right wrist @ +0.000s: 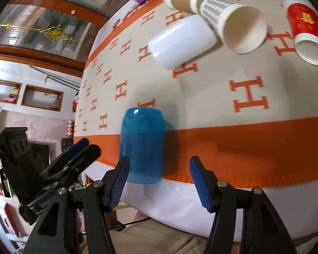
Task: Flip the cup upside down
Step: 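Lift the blue cup with the left tool and turn it upright, then close the right tool on the blue cup while the left tool releases it, then rotate the blue cup with the right tool, opening downward, and lower it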
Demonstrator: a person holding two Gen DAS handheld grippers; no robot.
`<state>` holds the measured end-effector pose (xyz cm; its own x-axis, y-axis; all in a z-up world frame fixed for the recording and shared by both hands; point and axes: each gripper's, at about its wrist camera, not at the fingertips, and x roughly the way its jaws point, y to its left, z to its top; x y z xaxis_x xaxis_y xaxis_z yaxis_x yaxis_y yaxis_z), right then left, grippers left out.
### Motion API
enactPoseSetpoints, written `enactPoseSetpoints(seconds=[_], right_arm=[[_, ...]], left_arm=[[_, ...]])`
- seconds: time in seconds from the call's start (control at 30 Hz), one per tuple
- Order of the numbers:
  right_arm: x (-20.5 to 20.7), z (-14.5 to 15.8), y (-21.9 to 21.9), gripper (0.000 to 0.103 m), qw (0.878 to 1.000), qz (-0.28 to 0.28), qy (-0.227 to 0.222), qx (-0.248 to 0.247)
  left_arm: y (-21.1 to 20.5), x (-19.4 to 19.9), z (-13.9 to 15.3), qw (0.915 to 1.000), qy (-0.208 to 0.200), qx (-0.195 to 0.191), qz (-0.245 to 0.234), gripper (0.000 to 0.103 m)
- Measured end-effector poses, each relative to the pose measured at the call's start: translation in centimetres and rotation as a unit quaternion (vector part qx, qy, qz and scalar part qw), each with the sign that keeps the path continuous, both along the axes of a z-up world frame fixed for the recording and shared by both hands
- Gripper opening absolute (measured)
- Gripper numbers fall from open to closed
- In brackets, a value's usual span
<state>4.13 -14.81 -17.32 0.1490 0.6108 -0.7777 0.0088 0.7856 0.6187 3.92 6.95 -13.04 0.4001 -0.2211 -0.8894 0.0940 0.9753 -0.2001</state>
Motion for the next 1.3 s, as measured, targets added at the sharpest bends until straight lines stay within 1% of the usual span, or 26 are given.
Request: enactPoseSetpoints(seconds=[0.1, 0.13, 0.2, 0.3, 0.47, 0.57, 0.63, 0.83, 0.9, 1.07, 1.3], right_arm=[[0.2, -0.2, 0.8, 0.066, 1.000, 0.007, 0.003, 0.017], [0.3, -0.4, 1.2, 0.067, 1.000, 0.012, 0.005, 0.024], [0.5, -0.7, 1.7, 0.067, 0.999, 0.016, 0.009, 0.035], [1.0, -1.5, 2.3, 0.067, 0.999, 0.017, 0.017, 0.039], [1.9, -2.2, 2.9, 0.067, 0.999, 0.013, 0.018, 0.047], [2.5, -2.5, 3.6, 0.067, 0.999, 0.017, 0.019, 0.043], [2.8, -2.7, 4.1, 0.067, 0.999, 0.023, 0.017, 0.032], [3.5, -3.4, 5.1, 0.067, 0.999, 0.037, 0.021, 0.008], [3.6, -3.6, 5.3, 0.067, 0.999, 0.044, 0.021, 0.005], [3.4, -3.8, 5.5, 0.067, 0.999, 0.047, 0.010, 0.008], [2.4, -3.2, 5.5, 0.066, 0.999, 0.039, -0.014, -0.003]], left_arm=[[1.0, 0.1, -0.9, 0.9994, 0.021, -0.028, 0.003, 0.086], [1.6, 0.2, -1.3, 0.9985, 0.033, -0.042, 0.008, 0.086], [2.3, 0.3, -2.1, 0.9973, 0.045, -0.055, 0.015, 0.086], [3.2, 0.3, -3.2, 0.9967, 0.048, -0.062, 0.023, 0.086], [4.4, 0.3, -4.3, 0.9951, 0.051, -0.079, 0.027, 0.087], [5.1, 0.4, -4.9, 0.9942, 0.058, -0.084, 0.033, 0.087], [5.6, 0.4, -5.1, 0.9937, 0.059, -0.090, 0.033, 0.087], [6.1, 0.4, -5.4, 0.9946, 0.046, -0.091, 0.019, 0.087], [6.1, 0.4, -5.6, 0.9940, 0.047, -0.097, 0.016, 0.087], [6.4, 0.2, -5.9, 0.9939, 0.047, -0.099, 0.011, 0.087], [6.5, -0.3, -6.2, 0.9939, 0.047, -0.099, 0.003, 0.087]])
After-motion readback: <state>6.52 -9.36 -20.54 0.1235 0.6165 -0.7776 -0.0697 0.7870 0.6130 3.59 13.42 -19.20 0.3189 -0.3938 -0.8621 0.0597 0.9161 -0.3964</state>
